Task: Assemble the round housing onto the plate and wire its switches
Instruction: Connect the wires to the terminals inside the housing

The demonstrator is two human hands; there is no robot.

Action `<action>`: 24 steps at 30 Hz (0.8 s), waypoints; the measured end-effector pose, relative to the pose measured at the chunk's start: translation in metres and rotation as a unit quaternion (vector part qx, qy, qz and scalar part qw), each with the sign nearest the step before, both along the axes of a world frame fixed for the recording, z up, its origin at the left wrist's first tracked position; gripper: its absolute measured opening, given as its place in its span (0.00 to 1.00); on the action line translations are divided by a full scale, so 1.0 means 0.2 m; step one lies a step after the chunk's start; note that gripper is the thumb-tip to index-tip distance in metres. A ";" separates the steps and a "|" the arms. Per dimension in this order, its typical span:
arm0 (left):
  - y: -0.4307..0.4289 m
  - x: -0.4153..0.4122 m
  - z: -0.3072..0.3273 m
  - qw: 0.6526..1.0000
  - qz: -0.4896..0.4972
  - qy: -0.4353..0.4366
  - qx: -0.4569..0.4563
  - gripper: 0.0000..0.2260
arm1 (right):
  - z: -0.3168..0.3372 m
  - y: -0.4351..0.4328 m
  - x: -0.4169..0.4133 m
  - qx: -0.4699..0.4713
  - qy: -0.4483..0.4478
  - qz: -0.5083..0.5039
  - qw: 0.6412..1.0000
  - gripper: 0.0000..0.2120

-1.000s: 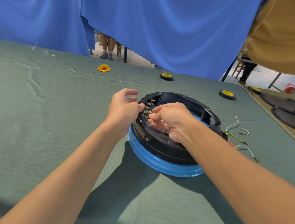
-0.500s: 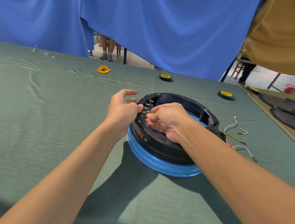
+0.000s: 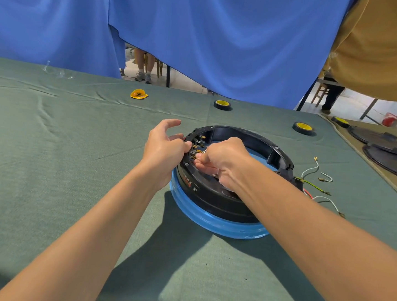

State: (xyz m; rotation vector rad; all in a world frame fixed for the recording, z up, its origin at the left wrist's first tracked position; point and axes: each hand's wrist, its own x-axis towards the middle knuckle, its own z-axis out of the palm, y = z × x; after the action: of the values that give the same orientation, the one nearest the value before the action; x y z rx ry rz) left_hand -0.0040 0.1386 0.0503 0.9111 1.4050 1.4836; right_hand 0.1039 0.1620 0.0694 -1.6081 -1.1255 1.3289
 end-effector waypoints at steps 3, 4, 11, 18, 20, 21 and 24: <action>0.00 -0.01 0.00 1.000 -0.010 -0.014 -0.003 0.27 | 0.01 0.01 0.01 0.006 -0.008 0.014 1.000 0.09; 0.01 -0.01 0.01 1.000 -0.012 -0.016 -0.002 0.27 | 0.01 0.01 0.01 0.007 -0.013 0.019 1.000 0.08; 0.00 0.00 0.00 1.000 -0.019 -0.022 -0.002 0.28 | 0.04 0.00 0.03 -0.002 -0.023 0.064 0.998 0.06; 0.00 0.01 -0.01 1.000 -0.008 0.021 0.000 0.25 | 0.03 -0.02 0.04 0.013 -0.012 0.096 0.995 0.05; 0.01 0.00 -0.01 0.999 -0.010 0.036 -0.006 0.23 | 0.05 -0.02 0.05 0.021 -0.047 0.117 0.992 0.05; 0.01 0.00 -0.01 0.999 -0.013 0.044 -0.011 0.22 | 0.06 -0.01 0.05 0.029 -0.081 0.121 0.989 0.05; 0.03 -0.02 0.01 0.997 -0.031 0.068 -0.028 0.18 | 0.08 0.02 0.06 0.070 -0.186 0.131 0.971 0.06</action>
State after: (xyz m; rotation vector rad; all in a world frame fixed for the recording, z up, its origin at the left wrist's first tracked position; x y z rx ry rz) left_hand -0.0071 0.1438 0.0527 1.0262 1.4962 1.3506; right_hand 0.1156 0.1651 0.0853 -1.6888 -1.6701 1.0992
